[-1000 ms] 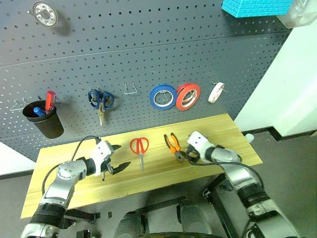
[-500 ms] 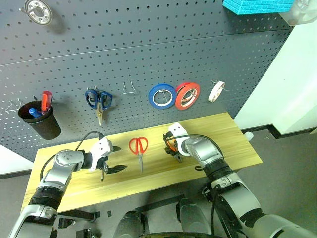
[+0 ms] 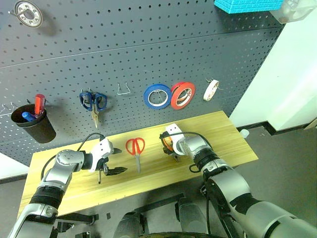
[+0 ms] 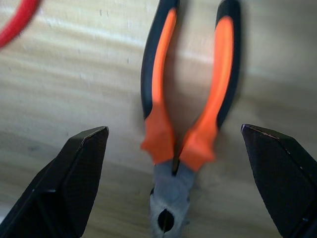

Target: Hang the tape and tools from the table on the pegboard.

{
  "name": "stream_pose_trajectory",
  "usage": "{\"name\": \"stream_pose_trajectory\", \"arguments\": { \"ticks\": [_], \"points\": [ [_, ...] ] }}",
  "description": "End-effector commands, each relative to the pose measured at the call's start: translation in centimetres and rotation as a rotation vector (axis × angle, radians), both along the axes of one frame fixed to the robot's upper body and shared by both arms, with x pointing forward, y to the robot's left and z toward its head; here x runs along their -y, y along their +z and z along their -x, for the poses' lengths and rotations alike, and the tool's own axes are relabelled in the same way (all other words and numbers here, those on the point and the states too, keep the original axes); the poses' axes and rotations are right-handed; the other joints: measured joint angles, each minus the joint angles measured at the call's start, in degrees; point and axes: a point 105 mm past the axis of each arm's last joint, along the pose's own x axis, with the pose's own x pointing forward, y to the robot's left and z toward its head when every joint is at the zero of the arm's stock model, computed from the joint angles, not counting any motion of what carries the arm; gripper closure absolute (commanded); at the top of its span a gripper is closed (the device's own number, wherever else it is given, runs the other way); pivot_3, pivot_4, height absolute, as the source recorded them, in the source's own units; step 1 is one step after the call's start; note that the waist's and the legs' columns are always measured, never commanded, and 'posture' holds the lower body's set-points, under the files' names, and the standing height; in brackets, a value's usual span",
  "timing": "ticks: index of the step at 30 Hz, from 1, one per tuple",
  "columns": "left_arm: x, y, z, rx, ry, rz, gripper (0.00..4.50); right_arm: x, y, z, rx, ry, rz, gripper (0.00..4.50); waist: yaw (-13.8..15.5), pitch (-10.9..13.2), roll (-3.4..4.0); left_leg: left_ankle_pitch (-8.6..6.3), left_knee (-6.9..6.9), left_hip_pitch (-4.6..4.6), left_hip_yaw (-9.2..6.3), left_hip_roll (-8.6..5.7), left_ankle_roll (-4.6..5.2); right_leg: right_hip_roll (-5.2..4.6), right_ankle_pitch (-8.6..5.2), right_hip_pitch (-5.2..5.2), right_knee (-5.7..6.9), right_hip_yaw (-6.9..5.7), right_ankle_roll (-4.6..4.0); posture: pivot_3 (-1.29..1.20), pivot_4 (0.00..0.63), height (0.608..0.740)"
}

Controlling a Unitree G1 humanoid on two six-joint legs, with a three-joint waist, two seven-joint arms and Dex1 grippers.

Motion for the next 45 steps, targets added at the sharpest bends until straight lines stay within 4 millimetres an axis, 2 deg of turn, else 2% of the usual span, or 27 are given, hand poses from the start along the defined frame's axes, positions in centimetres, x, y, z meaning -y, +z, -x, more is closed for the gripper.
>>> {"name": "stream_pose_trajectory", "arguments": {
  "ticks": [1, 6, 18, 26, 33, 39, 41, 45],
  "points": [
    [-0.5, 1.0, -0.4, 0.032, 0.018, 0.011, 0.00, -1.3, 1.1, -0.9, 0.042, 0.004, -0.025, 0.03, -0.4, 0.0, 0.01, 0.00, 0.01, 0.00, -0.01, 0.00, 0.00, 0.00, 0.00, 0.00, 0.01, 0.00, 0.00, -0.11, 0.085, 0.740],
    [-0.4, 1.1, -0.3, 0.033, 0.024, 0.020, 0.00, -1.8, 0.9, -1.0, 0.049, -0.009, -0.040, 0.03, -0.5, 0.0, 0.06, 0.00, 0.00, 0.02, -0.03, 0.00, 0.00, 0.01, 0.00, 0.00, 0.02, 0.00, 0.00, -0.11, 0.087, 0.740],
    [-0.1, 1.4, -0.2, 0.046, 0.039, 0.044, 0.00, -1.5, 0.3, -1.0, 0.071, -0.035, -0.010, 0.03, -0.5, 0.1, 0.11, 0.00, 0.00, 0.02, -0.04, 0.00, 0.00, 0.02, -0.01, 0.00, 0.01, 0.00, 0.01, -0.11, 0.090, 0.740],
    [-0.3, 1.5, -0.1, 0.048, 0.052, 0.048, 0.00, -1.2, -0.1, -0.9, 0.070, -0.053, -0.004, 2.42, -0.5, 0.1, 0.14, 0.00, 0.00, 0.02, -0.05, 0.00, 0.00, 0.03, -0.01, 0.00, 0.02, 0.00, 0.01, -0.11, 0.090, 0.740],
    [-0.3, 1.4, 0.3, 0.055, 0.066, 0.060, 0.00, -1.4, 0.0, -0.9, 0.070, -0.055, -0.018, 2.42, -0.5, 0.1, 0.14, 0.00, 0.00, 0.02, -0.06, 0.00, 0.00, 0.03, -0.01, 0.01, 0.02, 0.00, 0.01, -0.10, 0.092, 0.740],
    [-1.7, 2.8, 0.9, 0.133, 0.162, 0.133, 0.00, -2.0, 1.5, -1.6, 0.214, 0.140, -0.049, 2.42, -0.5, 0.2, 0.24, 0.00, -0.01, 0.00, -0.06, 0.01, 0.01, 0.03, -0.02, -0.02, 0.02, 0.00, 0.01, -0.11, 0.098, 0.740],
    [-2.4, 3.4, 1.4, 0.158, 0.214, 0.165, 0.00, -2.4, 3.0, -1.6, 0.346, 0.249, -0.076, 2.42, -0.4, 0.3, 0.31, 0.00, -0.02, -0.04, -0.07, 0.02, 0.01, 0.03, -0.04, -0.05, 0.01, 0.00, 0.05, -0.11, 0.099, 0.740],
    [-4.0, 4.2, 2.4, 0.198, 0.319, 0.217, 0.00, -4.0, 6.7, 0.7, 0.567, 0.510, -0.165, 2.42, -0.3, 0.4, 0.34, -0.01, -0.03, -0.13, -0.07, 0.02, 0.00, 0.02, -0.20, -0.11, 0.00, 0.00, 0.30, -0.12, 0.100, 0.740]
  ]
}}
